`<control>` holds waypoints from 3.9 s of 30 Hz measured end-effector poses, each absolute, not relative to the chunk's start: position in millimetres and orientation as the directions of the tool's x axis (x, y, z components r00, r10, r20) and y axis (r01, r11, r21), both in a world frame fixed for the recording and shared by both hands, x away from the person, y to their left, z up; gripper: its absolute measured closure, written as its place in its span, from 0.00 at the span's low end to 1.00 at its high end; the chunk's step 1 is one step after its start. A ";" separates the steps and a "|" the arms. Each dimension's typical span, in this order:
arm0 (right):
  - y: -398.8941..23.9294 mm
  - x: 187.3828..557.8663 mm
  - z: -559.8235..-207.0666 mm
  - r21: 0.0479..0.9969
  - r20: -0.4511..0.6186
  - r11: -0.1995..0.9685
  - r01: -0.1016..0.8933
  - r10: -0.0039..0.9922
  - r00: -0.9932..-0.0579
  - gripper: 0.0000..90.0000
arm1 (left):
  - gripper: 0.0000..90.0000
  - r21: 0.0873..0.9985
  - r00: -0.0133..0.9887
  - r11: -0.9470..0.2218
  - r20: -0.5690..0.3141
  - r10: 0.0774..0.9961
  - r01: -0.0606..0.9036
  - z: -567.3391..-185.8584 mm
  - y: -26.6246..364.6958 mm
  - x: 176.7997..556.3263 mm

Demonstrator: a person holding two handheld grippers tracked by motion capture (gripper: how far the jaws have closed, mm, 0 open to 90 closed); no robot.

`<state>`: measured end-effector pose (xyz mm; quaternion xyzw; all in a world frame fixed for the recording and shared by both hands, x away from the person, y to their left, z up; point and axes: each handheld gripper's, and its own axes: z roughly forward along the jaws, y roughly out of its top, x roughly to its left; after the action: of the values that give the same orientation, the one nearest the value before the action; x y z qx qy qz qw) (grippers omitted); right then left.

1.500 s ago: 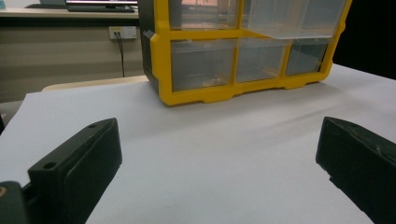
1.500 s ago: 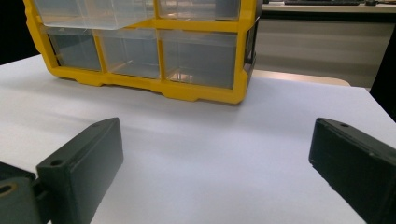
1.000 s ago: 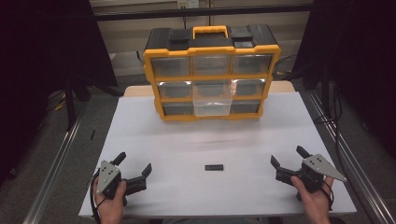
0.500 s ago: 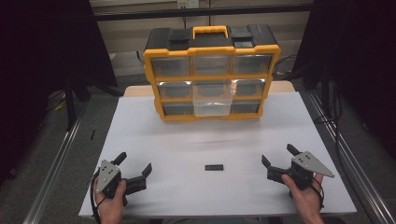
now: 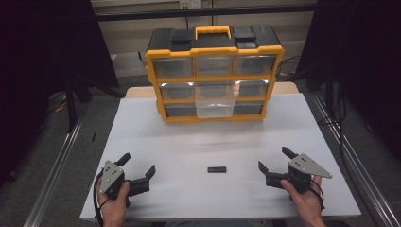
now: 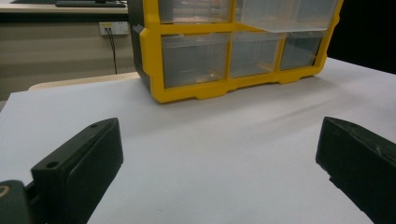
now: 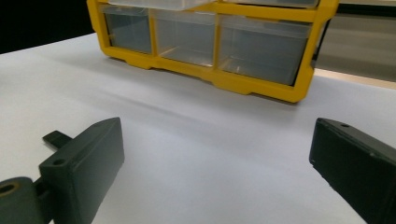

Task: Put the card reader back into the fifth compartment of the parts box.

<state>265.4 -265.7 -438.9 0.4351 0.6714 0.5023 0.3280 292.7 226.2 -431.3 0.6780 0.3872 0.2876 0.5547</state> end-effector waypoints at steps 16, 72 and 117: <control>-241.1 278.3 -436.7 0.950 0.021 0.153 0.272 0.838 -0.545 0.05 | 0.01 0.974 0.537 -0.083 -0.044 0.842 0.211 -432.4 226.1 292.6; -177.1 347.6 -412.7 0.820 0.114 0.389 0.420 0.608 -0.786 0.08 | 0.01 0.973 0.556 -0.101 -0.031 0.830 0.205 -431.6 222.9 295.9; -122.4 378.5 -423.7 0.518 0.103 0.768 0.376 0.381 -0.919 0.29 | 0.01 0.972 0.559 -0.105 -0.031 0.828 0.209 -432.2 224.0 295.5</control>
<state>378.5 -122.4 -423.7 0.2012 0.9403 0.2745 0.0041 295.5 224.0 -432.2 0.6884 0.3768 0.2800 0.5529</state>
